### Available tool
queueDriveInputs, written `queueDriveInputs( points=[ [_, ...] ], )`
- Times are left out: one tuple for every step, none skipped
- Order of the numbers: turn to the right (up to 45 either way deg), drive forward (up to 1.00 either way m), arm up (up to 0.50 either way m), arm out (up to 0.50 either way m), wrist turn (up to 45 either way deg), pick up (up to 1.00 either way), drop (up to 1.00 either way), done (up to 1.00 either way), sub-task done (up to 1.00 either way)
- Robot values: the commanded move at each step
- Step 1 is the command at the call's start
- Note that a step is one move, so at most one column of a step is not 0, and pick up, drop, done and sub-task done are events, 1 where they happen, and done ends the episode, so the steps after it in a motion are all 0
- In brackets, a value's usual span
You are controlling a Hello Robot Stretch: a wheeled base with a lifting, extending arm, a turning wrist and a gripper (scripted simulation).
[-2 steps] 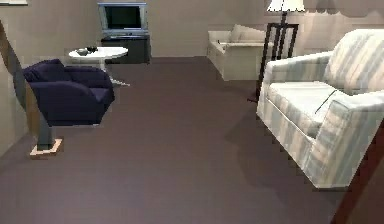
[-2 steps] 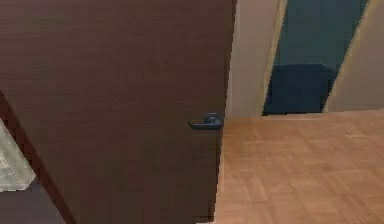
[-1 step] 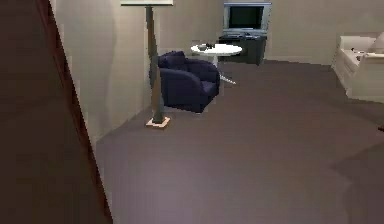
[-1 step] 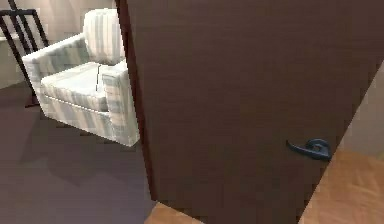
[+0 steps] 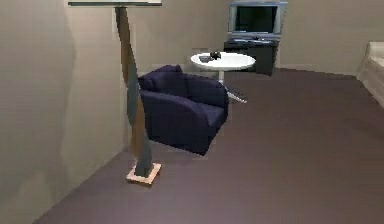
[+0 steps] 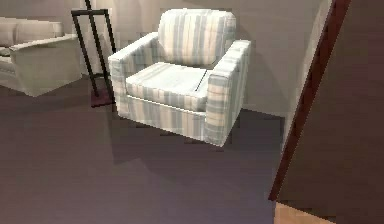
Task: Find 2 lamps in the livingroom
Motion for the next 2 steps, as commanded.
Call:
queueDriveInputs(
  points=[
    [-6.0,0.00,0.00,0.00,0.0,0.00,0.00,0.00,0.00],
    [0.0,0.60,0.00,0.00,0.0,0.00,0.00,0.00,0.00]
  ],
)
